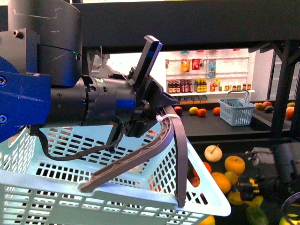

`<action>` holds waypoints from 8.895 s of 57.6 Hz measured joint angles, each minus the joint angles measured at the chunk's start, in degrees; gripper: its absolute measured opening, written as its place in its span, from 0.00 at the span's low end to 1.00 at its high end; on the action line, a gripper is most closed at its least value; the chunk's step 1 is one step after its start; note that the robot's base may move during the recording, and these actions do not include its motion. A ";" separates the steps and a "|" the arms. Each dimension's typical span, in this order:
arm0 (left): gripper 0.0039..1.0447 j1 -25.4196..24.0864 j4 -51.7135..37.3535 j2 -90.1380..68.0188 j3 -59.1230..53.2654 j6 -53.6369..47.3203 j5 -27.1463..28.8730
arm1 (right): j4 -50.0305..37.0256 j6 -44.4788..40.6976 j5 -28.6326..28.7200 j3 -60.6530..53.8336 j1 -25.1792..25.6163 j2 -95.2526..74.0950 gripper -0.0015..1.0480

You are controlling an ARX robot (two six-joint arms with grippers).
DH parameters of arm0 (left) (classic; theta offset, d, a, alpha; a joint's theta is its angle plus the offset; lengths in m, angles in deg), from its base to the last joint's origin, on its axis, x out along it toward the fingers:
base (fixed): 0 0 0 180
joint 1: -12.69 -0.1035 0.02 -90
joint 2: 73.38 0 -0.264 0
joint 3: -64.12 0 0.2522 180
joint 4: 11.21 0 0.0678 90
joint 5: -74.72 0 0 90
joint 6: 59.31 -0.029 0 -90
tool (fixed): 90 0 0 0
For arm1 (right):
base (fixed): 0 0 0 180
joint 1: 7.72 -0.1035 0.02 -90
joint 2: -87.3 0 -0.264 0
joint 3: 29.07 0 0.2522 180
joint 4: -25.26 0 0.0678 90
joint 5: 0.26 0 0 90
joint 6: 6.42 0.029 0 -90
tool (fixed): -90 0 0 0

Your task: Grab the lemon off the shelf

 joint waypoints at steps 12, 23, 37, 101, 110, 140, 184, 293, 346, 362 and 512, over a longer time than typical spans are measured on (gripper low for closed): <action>0.11 0.00 0.00 0.00 0.00 0.00 -0.04 | 1.20 6.91 7.17 -13.57 -1.90 19.58 0.51; 0.11 0.00 0.00 0.00 0.00 0.00 -0.02 | 2.16 12.66 9.64 -19.30 -7.91 30.84 0.51; 0.11 0.00 0.00 0.00 0.00 0.00 0.02 | 2.14 15.96 8.48 -21.79 -14.43 32.83 0.51; 0.11 0.00 0.00 0.00 -0.02 0.00 0.04 | -5.35 11.10 5.49 -13.25 2.05 13.75 0.93; 0.11 0.00 0.00 0.00 -0.02 0.00 -0.07 | -6.32 0.66 8.81 -11.78 2.27 2.01 0.93; 0.11 0.00 0.00 0.00 -0.02 -0.02 0.13 | -6.93 -19.85 7.37 7.41 -7.43 -20.37 0.93; 0.11 0.00 0.00 0.00 -0.02 -0.02 0.15 | 5.33 -21.86 2.64 40.59 -9.81 -41.18 0.93; 0.11 0.00 0.00 0.00 -0.02 -0.02 -0.02 | -9.20 7.52 5.27 -19.98 -19.78 21.70 0.68; 0.11 0.00 0.00 -0.07 -0.11 0.33 -0.04 | 19.52 -1.84 -37.42 -56.04 -24.00 92.30 0.93; 0.11 0.02 0.00 -0.09 -0.11 0.28 -0.09 | 26.62 -3.13 -37.94 -66.90 -33.00 119.10 0.73; 0.11 -37.79 -49.44 1.22 -15.89 29.27 32.92 | 28.89 -5.01 -9.90 -75.03 -5.95 131.12 0.93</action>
